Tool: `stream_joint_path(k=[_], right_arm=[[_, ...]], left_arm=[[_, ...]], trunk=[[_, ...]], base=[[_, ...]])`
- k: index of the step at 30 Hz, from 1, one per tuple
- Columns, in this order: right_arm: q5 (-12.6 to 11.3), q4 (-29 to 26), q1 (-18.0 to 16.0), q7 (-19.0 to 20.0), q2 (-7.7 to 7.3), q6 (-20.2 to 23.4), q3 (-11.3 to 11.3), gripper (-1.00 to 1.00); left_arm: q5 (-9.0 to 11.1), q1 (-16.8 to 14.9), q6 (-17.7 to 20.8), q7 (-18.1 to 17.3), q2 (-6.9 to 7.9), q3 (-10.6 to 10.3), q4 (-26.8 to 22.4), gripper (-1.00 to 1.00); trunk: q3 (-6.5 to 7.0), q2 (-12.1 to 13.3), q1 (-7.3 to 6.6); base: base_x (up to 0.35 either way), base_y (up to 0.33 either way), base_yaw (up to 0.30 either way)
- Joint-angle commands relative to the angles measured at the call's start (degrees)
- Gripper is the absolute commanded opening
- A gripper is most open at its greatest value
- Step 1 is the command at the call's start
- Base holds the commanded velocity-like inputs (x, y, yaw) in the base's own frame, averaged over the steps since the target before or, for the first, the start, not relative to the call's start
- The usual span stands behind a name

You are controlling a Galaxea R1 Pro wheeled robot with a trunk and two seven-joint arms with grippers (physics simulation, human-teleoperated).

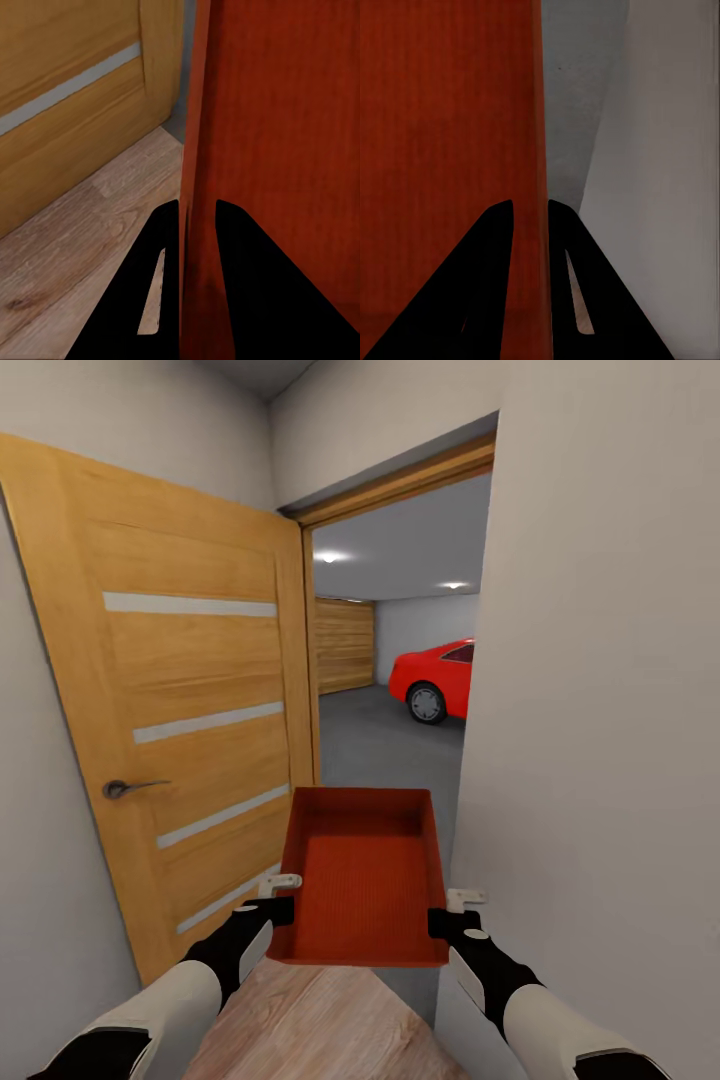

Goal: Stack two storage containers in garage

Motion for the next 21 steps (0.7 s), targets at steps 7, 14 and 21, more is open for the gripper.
stream_joint_path(k=[7,14,21], right_arm=[[-0.61,0.16,-0.01,-0.53,0.0,-0.35,-0.66,-1.0],[-0.61,0.16,-0.01,-0.54,0.01,-0.4,-0.66,-1.0],[-0.61,0.16,-0.01,-0.54,0.01,-0.37,-0.66,-1.0]], left_arm=[[-1.03,0.0,-1.99,0.5,0.5,1.27,-0.98,-1.0],[-1.03,0.0,-1.99,0.5,0.5,1.27,-0.94,-1.0],[-1.03,0.0,-1.99,0.5,0.5,1.27,-0.94,-1.0]], trunk=[[-0.03,-0.05,0.03],[-0.03,-0.05,0.03],[-0.03,-0.05,0.03]], base=[[0.118,0.094,-0.145],[0.153,0.108,-0.01],[0.185,0.128,0.0]])
